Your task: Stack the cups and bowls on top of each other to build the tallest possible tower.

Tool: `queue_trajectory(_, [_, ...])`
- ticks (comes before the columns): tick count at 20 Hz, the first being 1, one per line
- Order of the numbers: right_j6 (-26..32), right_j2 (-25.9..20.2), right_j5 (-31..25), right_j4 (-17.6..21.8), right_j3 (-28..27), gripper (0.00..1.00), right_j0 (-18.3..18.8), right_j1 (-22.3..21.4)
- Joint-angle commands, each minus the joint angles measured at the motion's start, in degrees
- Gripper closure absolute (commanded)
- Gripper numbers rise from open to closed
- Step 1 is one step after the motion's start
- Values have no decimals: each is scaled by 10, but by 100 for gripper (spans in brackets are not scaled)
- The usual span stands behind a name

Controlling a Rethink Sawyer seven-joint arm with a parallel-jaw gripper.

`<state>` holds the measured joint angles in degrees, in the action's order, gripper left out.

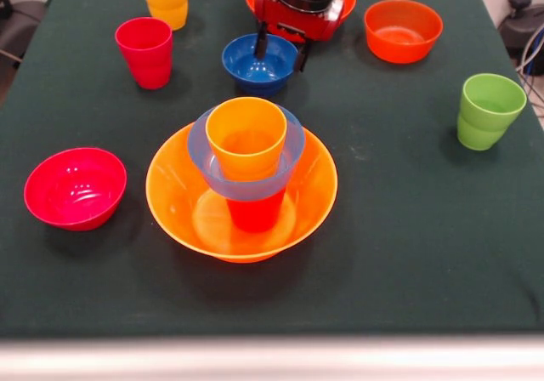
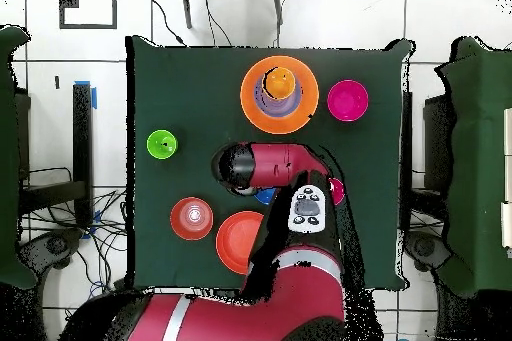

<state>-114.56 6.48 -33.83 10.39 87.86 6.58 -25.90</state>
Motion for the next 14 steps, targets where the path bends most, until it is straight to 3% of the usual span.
queue_trajectory(1, [-37,-37,55,18,6,0,0,30])
queue_trajectory(14, [-50,-30,54,11,12,0,-17,30])
